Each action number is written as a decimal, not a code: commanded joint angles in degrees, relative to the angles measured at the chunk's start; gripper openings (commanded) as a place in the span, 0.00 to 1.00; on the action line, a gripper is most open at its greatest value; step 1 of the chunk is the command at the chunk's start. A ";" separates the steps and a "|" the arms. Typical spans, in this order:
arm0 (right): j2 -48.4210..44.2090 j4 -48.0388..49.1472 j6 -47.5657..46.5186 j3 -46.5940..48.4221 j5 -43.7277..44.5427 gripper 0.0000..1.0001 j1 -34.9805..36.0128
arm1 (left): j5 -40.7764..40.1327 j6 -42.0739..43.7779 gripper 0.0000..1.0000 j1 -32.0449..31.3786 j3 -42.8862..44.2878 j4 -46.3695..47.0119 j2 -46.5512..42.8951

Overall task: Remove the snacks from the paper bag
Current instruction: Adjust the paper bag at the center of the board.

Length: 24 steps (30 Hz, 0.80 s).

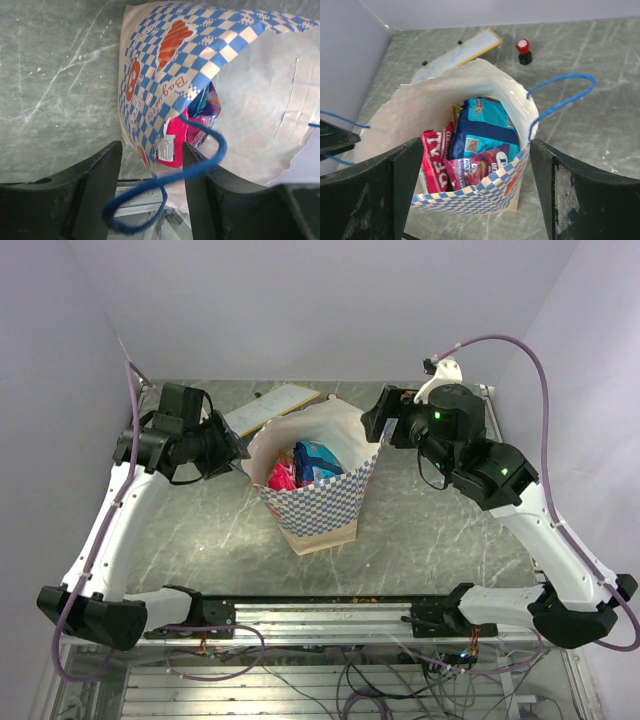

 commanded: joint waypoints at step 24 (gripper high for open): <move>9.45 12.15 10.23 -4.09 -21.23 0.66 -22.18 | 13.27 4.22 0.19 8.20 5.14 6.03 4.93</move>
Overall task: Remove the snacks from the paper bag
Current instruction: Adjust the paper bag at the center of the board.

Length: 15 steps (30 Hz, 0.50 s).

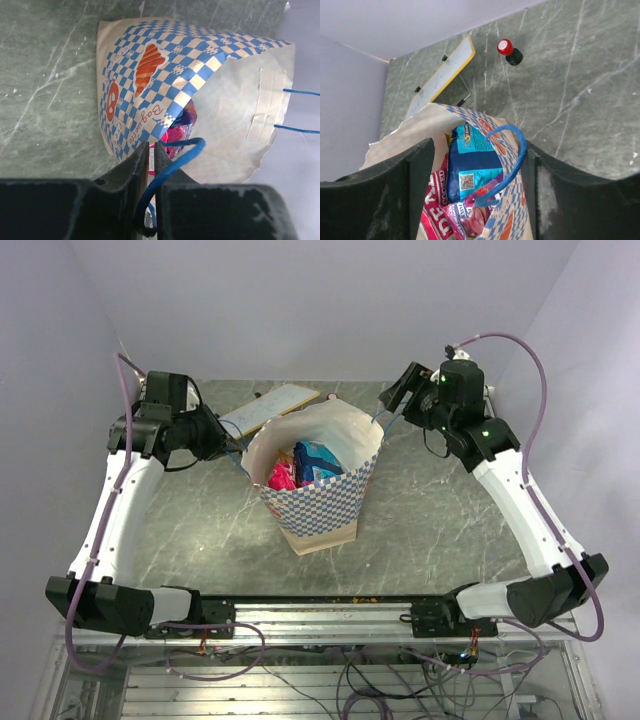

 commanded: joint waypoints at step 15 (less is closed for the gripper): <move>3.98 9.08 -6.61 4.22 -28.20 0.00 -2.00 | -2.41 8.12 0.07 4.42 21.66 -9.10 3.91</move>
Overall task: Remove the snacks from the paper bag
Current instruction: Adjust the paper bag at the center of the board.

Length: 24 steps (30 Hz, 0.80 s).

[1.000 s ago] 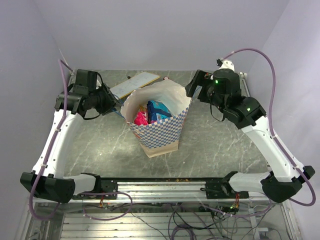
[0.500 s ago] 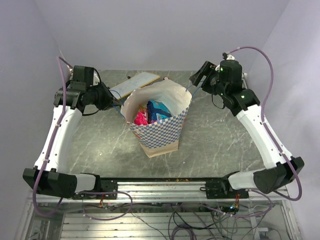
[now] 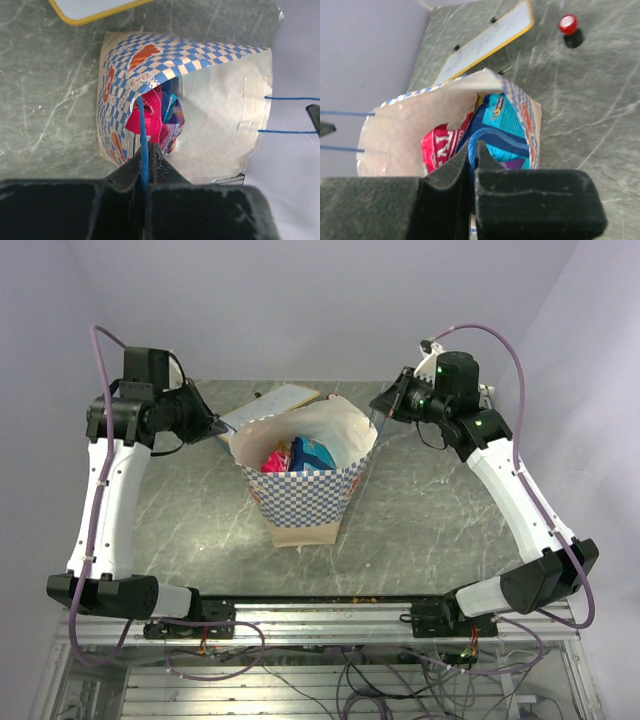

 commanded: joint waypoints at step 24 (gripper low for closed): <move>-1.52 10.15 6.42 -6.93 -6.80 0.00 20.48 | 10.43 8.10 0.07 10.60 15.51 2.55 -1.62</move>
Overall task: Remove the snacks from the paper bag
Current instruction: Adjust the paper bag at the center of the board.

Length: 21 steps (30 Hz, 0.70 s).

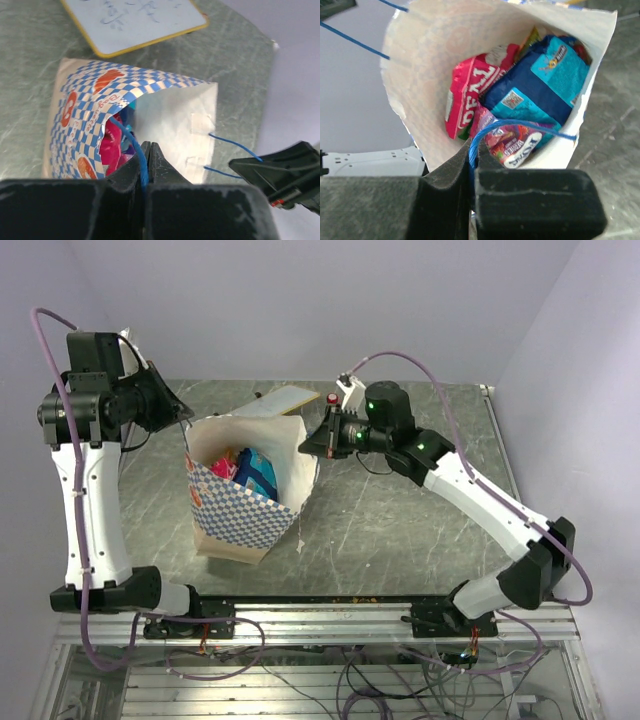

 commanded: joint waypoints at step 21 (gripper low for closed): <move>-20.19 -13.57 1.89 -19.77 12.20 0.00 -0.67 | 14.06 -23.26 0.07 -23.39 -31.85 51.48 -14.20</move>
